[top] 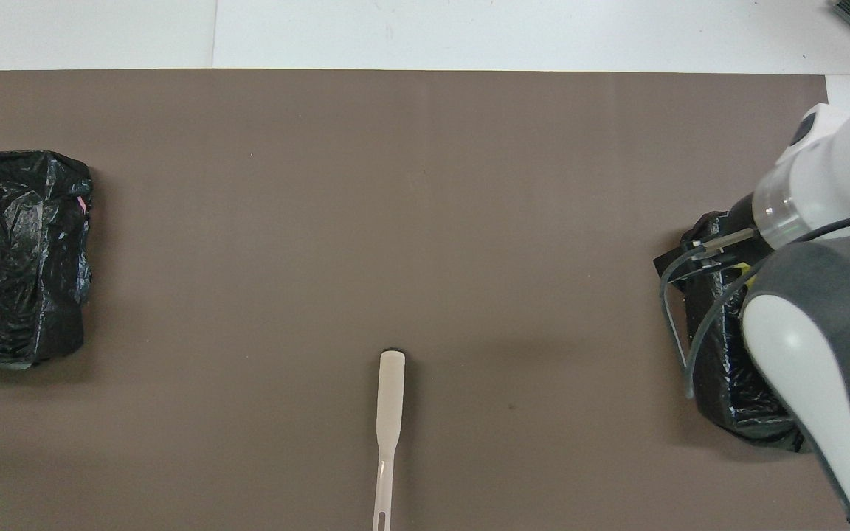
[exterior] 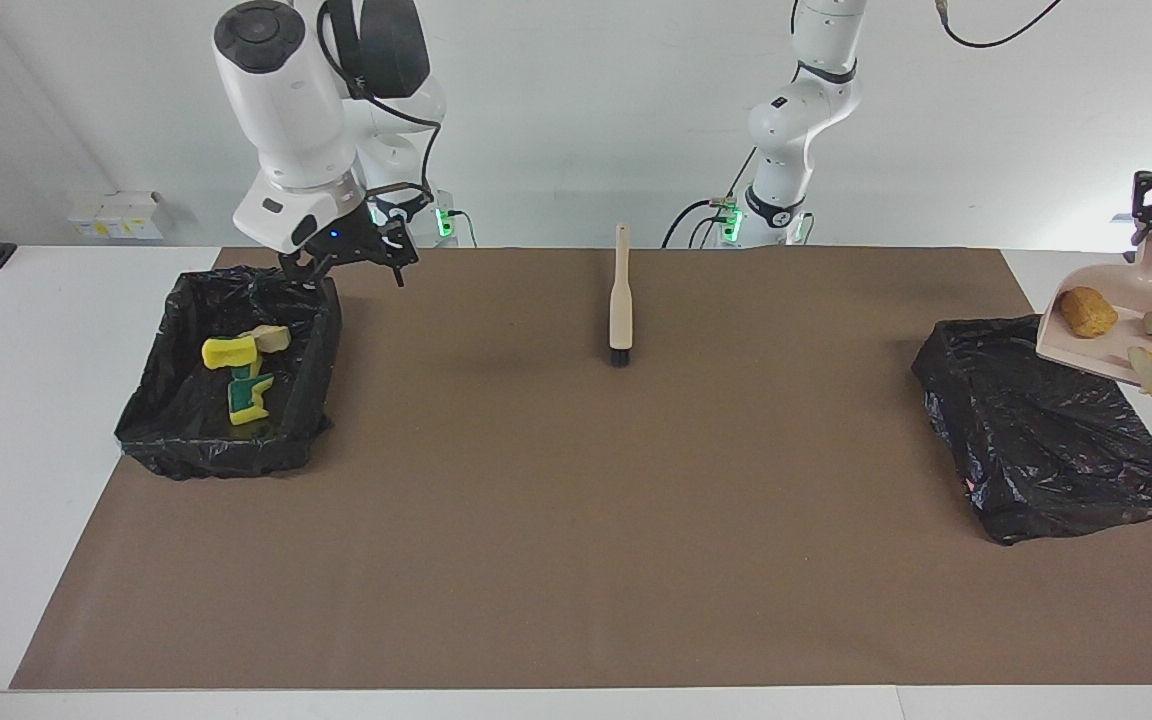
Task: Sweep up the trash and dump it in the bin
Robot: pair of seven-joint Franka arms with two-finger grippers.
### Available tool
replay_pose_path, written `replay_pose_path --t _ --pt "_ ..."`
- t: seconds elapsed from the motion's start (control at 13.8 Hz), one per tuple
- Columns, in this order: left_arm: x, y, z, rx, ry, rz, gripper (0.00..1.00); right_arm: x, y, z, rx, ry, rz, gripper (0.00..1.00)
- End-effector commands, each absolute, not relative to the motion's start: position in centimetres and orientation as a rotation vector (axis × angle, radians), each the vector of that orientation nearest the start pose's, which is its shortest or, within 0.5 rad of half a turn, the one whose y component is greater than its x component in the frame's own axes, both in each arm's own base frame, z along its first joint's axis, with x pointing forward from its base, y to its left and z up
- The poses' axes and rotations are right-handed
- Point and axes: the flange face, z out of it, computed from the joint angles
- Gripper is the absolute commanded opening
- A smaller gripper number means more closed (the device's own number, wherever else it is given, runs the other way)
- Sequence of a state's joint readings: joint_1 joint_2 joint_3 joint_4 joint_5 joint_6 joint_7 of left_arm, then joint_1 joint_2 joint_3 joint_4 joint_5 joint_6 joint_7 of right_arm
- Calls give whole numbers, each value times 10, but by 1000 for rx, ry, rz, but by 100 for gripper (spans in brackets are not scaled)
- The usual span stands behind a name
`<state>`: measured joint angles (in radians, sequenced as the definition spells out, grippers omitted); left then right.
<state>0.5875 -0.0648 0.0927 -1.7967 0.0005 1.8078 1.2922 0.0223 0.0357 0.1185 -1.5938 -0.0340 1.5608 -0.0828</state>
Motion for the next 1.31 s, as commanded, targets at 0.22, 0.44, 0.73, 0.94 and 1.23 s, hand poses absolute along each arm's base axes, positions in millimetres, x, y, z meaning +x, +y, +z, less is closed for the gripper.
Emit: replay_pose_path --t 0.22,0.44,0.73,0.94,1.23 --pt "420 342 575 -2840 1067 204 0 561 2 613 -3123 -104 64 100" --pt "425 334 561 -2737 1160 374 0 551 13 624 -3091 84 48 100" --pt "440 318 557 -2642 1231 472 0 541 12 633 -3108 -182 53 100" --pt "465 292 564 -2457 1317 588 0 538 11 634 -3102 -112 37 100" --pt "475 296 569 -2367 1319 575 0 527 11 625 -3094 -98 46 100"
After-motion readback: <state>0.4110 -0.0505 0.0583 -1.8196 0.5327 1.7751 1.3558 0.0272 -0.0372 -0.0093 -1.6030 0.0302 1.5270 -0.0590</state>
